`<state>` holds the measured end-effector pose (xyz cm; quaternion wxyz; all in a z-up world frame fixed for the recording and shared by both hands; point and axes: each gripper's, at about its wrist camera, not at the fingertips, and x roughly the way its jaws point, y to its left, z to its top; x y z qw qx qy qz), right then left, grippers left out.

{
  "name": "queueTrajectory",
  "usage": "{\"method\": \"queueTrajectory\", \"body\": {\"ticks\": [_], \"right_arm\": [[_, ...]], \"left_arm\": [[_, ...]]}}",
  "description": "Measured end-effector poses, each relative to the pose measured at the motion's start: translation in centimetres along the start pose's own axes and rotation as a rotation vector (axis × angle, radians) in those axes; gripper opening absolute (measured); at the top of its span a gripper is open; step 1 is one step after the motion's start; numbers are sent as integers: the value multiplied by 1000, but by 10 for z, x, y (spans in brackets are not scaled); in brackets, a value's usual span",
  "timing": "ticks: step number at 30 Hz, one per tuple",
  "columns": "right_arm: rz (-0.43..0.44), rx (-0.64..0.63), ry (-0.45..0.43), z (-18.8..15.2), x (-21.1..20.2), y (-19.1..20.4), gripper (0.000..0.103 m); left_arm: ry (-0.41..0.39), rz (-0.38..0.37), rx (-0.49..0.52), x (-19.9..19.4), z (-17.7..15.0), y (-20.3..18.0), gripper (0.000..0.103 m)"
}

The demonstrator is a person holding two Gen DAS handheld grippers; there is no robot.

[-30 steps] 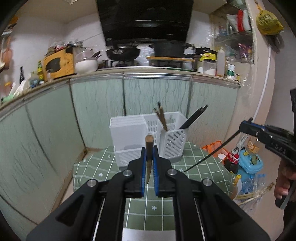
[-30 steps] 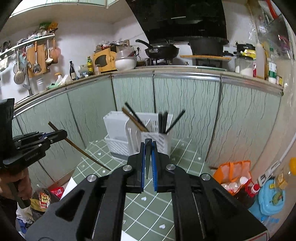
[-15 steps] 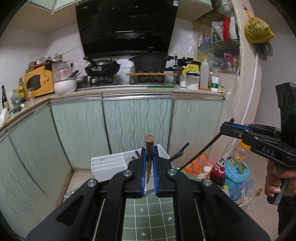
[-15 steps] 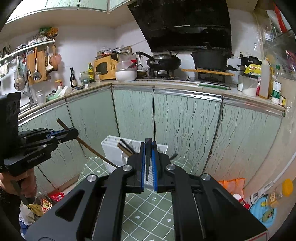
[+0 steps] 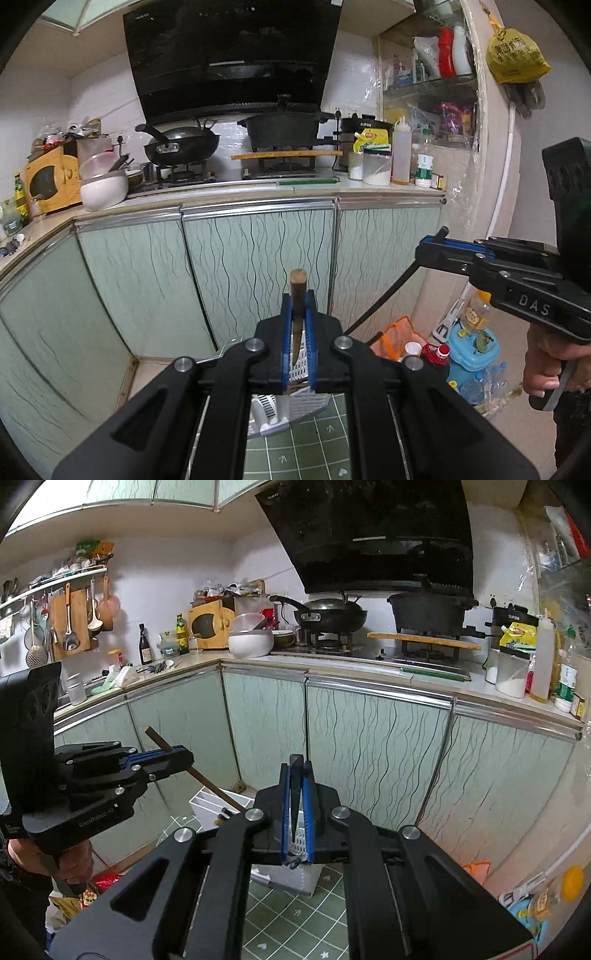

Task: Organize utensils
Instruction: 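Lower the chopsticks into the holder and open both tools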

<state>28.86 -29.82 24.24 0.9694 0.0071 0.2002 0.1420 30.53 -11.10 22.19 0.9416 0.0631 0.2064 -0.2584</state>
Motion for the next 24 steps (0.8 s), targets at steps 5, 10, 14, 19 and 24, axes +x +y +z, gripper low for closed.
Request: {"method": "queueTrajectory", "body": {"ticks": [5, 10, 14, 19, 24], "right_arm": [[5, 8, 32, -8, 36, -13, 6], [7, 27, 74, -26, 71, -26, 6], [10, 35, 101, -37, 90, -32, 6], [-10, 51, 129, -47, 101, -38, 37], [-42, 64, 86, -50, 81, -41, 75]], "left_arm": [[34, -25, -19, 35, -8, 11, 8], [69, -32, -33, 64, -22, 18, 8], [87, -39, -37, 78, -32, 23, 8], [86, -26, -37, 79, -37, 26, 58], [35, 41, -43, 58, -37, 29, 96]]}}
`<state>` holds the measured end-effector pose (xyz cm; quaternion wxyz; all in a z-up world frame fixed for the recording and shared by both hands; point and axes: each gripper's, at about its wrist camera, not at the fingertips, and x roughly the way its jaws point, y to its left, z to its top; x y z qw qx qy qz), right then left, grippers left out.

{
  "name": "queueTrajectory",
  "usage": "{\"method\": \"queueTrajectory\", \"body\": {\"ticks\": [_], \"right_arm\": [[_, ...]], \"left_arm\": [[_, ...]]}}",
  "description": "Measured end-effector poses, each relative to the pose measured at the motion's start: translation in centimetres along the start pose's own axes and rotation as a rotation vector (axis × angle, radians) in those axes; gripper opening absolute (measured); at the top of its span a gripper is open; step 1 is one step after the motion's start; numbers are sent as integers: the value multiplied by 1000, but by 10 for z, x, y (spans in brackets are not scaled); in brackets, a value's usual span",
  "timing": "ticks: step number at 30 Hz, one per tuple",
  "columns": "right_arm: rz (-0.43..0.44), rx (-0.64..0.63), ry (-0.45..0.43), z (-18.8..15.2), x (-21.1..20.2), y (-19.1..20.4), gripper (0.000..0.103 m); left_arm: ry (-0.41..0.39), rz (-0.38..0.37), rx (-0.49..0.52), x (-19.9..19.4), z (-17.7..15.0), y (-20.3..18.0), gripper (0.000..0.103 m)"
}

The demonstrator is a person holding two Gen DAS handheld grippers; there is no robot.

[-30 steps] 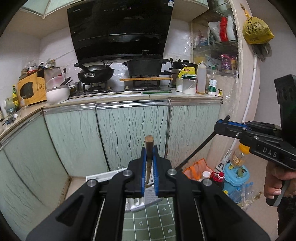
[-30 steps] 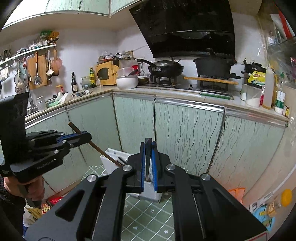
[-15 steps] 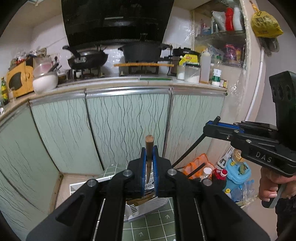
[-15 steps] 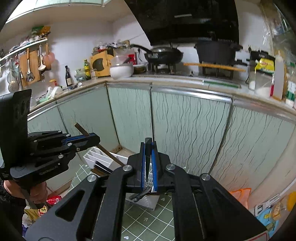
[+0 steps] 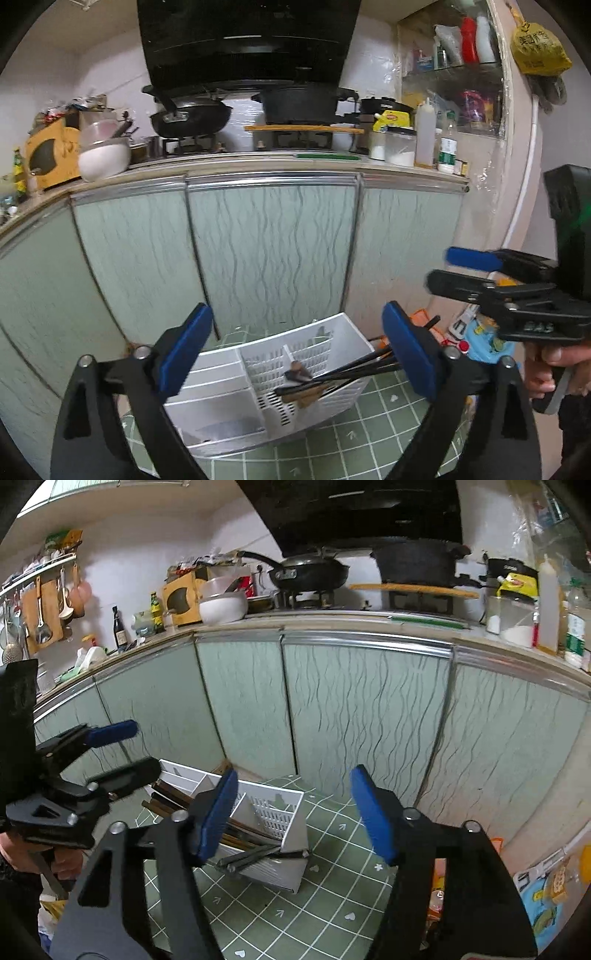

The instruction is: Organize utensils

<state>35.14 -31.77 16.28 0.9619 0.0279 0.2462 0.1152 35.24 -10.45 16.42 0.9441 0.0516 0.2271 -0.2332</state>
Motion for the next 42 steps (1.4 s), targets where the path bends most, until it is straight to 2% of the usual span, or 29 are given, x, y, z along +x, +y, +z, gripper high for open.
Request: {"method": "queueTrajectory", "body": {"ticks": [1, 3, 4, 15, 25, 36, 42], "right_arm": [[-8, 0, -10, -2, -7, 0, 86], [-24, -9, -28, -4, -17, 1, 94], [-27, -20, -35, -7, -25, 4, 95], [-67, -71, -21, -50, -70, 25, 95], [-95, -68, -11, -119, -105, 45, 95], [-131, -51, 28, -195, -128, 52, 95], [-155, -49, 18, -215, -137, 54, 95]], "left_arm": [[1, 14, -2, -4, -1, 1, 99], [7, 24, -4, -12, -2, 3, 99], [9, 27, -4, -15, -3, 4, 99], [5, 124, -5, -72, -42, -4, 99], [-15, 200, -20, -124, -91, -14, 99], [0, 231, -47, -151, -160, -27, 99], [20, 245, -87, -157, -188, -24, 99]]}}
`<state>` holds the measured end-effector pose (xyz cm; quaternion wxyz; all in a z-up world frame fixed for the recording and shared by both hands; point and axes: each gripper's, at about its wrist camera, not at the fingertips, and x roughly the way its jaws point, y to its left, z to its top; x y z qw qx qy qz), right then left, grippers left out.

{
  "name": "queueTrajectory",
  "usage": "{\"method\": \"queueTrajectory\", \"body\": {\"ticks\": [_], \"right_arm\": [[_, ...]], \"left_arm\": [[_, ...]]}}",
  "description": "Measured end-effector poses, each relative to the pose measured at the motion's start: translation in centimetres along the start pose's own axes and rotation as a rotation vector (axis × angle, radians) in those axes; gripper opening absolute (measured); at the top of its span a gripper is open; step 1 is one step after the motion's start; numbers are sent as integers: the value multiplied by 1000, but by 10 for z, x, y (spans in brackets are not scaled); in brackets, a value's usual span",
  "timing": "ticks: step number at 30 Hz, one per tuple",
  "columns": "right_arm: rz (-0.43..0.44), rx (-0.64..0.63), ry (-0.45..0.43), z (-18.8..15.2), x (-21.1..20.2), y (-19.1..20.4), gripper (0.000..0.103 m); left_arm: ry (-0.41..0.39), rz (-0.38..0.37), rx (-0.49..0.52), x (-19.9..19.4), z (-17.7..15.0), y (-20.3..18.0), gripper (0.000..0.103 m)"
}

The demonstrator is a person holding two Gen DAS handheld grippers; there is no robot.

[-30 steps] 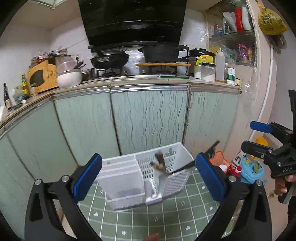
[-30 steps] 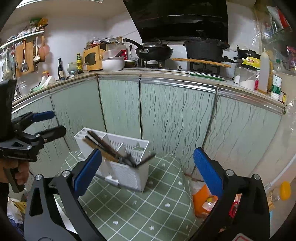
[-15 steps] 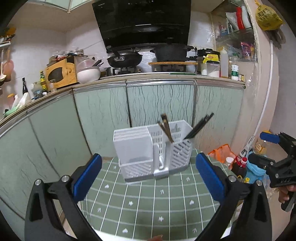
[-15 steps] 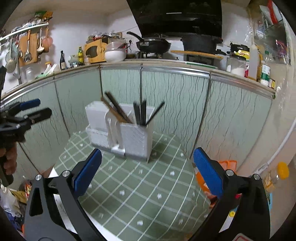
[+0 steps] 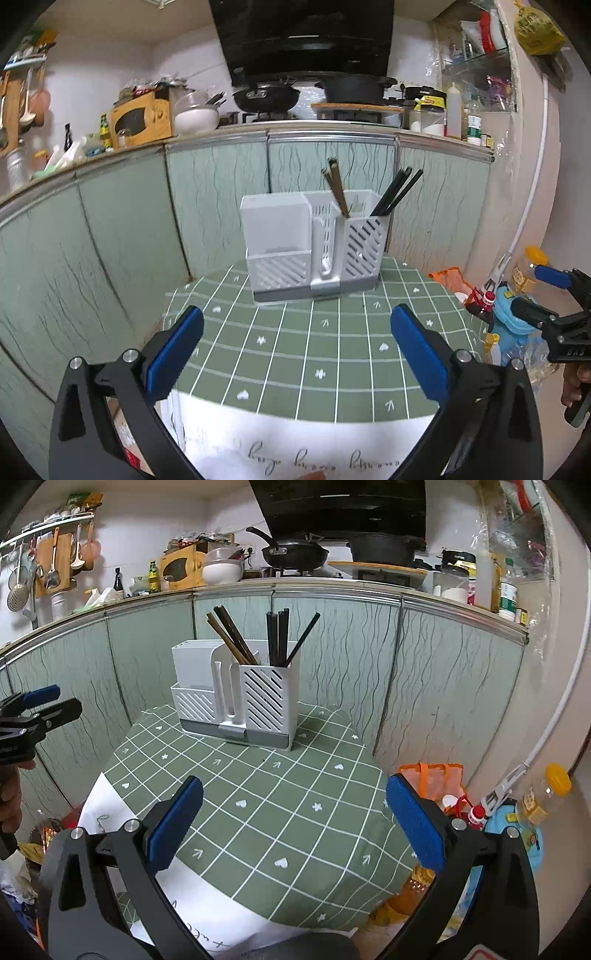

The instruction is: Organize utensils

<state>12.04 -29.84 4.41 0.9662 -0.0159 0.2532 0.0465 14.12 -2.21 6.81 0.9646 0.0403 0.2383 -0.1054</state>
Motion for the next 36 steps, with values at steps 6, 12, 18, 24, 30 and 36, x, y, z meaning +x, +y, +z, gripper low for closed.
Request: {"method": "queueTrajectory", "body": {"ticks": [6, 12, 18, 24, 30, 36], "right_arm": [[-18, 3, -1, -19, -6, 7, 95], [-41, 15, 20, -43, -7, 14, 95], [-58, 23, 32, -61, -8, 19, 95], [-75, 24, 39, -74, -9, 24, 95], [-65, 30, 46, -78, -9, 27, 95], [-58, 38, 51, -81, -9, 29, 95]], "left_arm": [[26, 16, -14, -3, -23, 5, 99], [38, 39, -32, -8, -46, 9, 99], [52, 83, -10, -11, -68, 3, 99], [61, 116, 25, -14, -85, -4, 99], [79, 134, 27, -14, -92, -8, 99], [97, 129, 11, -12, -96, -8, 99]]}}
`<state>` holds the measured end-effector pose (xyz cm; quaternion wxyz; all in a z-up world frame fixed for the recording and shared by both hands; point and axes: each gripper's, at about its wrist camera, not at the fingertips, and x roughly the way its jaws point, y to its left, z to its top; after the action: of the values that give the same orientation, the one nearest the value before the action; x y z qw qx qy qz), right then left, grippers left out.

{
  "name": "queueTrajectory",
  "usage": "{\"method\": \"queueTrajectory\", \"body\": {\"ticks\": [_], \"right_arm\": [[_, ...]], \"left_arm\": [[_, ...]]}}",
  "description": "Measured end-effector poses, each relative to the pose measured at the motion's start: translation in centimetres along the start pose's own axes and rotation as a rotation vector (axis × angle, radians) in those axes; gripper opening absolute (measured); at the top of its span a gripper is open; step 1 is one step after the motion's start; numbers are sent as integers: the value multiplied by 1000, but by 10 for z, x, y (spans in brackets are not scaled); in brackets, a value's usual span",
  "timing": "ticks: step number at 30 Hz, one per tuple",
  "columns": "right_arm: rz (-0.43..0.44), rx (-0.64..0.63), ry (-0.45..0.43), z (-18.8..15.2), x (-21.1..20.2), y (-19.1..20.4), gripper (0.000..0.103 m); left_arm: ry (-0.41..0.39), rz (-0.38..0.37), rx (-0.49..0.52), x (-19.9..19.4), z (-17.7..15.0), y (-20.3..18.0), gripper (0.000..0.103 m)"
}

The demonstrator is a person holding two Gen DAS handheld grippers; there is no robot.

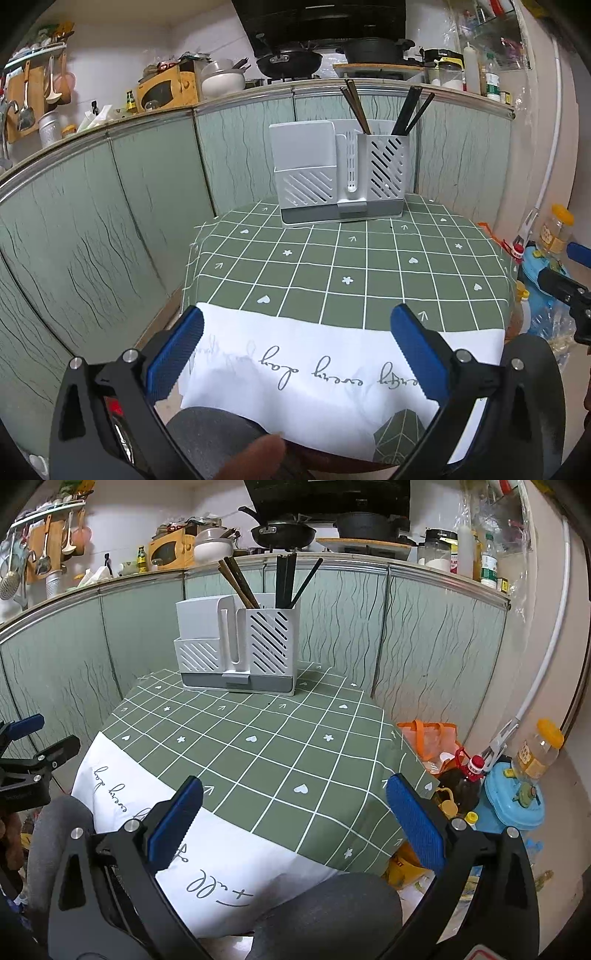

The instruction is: Organize utensils

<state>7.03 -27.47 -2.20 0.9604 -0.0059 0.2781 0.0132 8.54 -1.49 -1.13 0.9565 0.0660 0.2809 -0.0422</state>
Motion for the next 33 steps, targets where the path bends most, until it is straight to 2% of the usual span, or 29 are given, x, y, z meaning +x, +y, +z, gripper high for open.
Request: {"method": "queueTrajectory", "body": {"ticks": [11, 33], "right_arm": [[-1, 8, 9, -3, 0, 0, 95], [-5, 11, -2, -4, -3, 1, 95]], "left_arm": [[35, -45, -27, 4, -5, 0, 99], [32, -30, -43, 1, -5, 2, 99]]}}
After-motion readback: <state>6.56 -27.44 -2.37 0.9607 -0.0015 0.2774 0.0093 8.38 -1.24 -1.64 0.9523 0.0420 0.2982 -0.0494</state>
